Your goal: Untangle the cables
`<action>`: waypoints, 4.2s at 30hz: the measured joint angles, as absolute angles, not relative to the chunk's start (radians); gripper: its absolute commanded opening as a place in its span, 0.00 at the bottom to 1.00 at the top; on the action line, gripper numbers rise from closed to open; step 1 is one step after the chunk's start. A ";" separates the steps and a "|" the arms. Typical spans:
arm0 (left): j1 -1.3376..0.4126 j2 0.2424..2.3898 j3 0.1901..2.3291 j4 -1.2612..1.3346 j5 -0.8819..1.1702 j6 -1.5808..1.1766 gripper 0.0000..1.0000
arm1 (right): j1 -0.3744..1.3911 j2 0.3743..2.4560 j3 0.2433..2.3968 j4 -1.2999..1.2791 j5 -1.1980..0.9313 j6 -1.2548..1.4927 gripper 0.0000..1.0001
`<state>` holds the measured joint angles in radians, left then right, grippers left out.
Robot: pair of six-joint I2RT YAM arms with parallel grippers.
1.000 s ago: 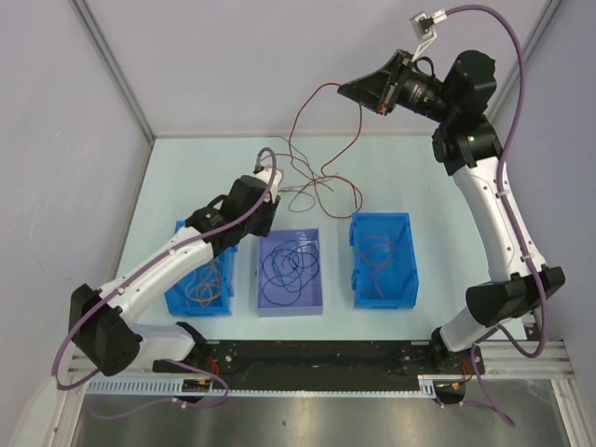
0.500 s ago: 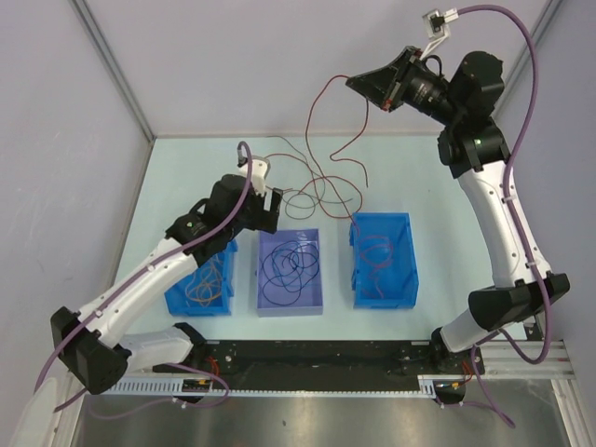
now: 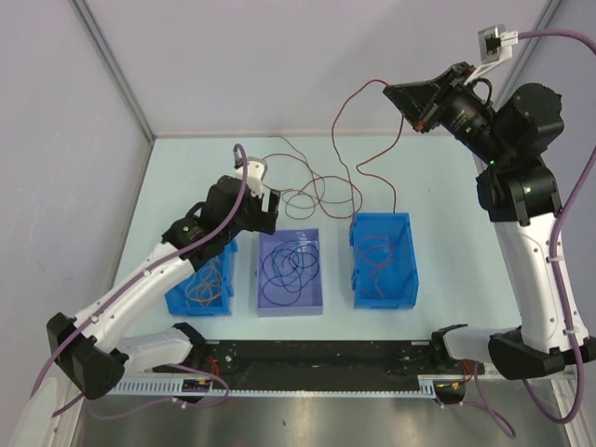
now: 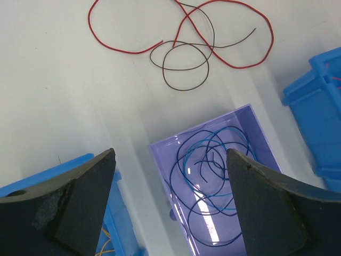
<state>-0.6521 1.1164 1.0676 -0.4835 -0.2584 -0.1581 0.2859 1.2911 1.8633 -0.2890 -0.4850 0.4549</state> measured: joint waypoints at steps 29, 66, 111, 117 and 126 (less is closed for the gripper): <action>-0.652 1.018 0.984 -0.481 -0.233 -0.168 0.88 | 0.284 0.918 1.196 -0.534 -0.170 0.429 0.00; -0.653 0.990 0.951 -0.482 -0.275 -0.176 0.87 | 0.518 1.013 0.873 -0.467 0.276 0.599 0.00; -0.653 1.009 0.949 -0.482 -0.312 -0.165 0.87 | 0.431 1.112 0.791 -0.376 0.160 0.556 0.84; -0.653 1.009 0.949 -0.482 -0.312 -0.165 0.87 | 0.431 1.020 0.904 -0.411 0.170 0.523 0.52; -0.653 1.011 0.949 -0.482 -0.310 -0.168 0.87 | 0.439 1.051 0.925 -0.410 0.165 0.523 0.00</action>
